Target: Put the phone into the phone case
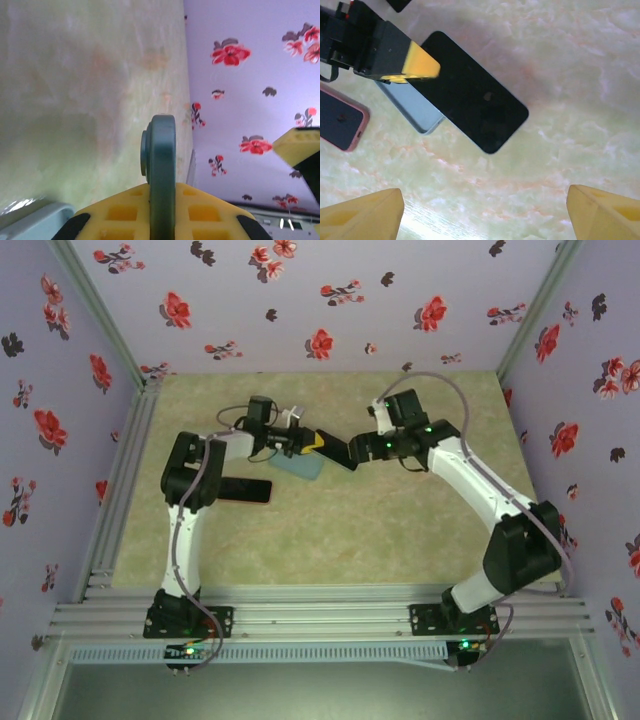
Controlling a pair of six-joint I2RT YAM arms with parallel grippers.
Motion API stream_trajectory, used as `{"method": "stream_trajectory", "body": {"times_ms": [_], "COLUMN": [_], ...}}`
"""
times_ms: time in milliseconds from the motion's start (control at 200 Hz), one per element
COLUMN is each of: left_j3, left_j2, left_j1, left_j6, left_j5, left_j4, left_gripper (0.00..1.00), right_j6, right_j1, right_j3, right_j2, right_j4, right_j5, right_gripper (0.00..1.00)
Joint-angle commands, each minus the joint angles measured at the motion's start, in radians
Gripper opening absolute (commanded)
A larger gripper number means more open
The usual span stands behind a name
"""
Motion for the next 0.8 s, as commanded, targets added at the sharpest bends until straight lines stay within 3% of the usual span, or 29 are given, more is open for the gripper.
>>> {"method": "stream_trajectory", "body": {"times_ms": [0,120,290,600,795], "left_j3": [-0.009,-0.035,-0.068,-0.229,-0.211], "left_j2": [-0.124,-0.191,-0.312,-0.42,-0.43], "left_j1": [-0.01,-0.02,-0.051,-0.085,-0.094], "left_j6": [-0.099,-0.068,0.146,-0.006,-0.036], "left_j5": [-0.026,-0.07,-0.175,-0.243,-0.263], "left_j4": [0.157,0.102,-0.16,-0.015,-0.012], "left_gripper": [0.0,0.0,0.0,0.0,0.0], "right_j6": [0.128,0.244,0.476,0.724,0.786], "right_j1": [-0.027,-0.076,-0.163,-0.211,-0.211], "right_j3": [-0.087,-0.202,-0.376,-0.544,-0.592], "right_j2": [-0.041,-0.085,-0.115,-0.073,-0.044], "right_j4": [0.081,0.211,0.544,0.99,1.11], "right_j5": [-0.079,-0.183,-0.339,-0.459,-0.476], "right_gripper": [0.84,0.82,0.81,0.78,0.76]}}
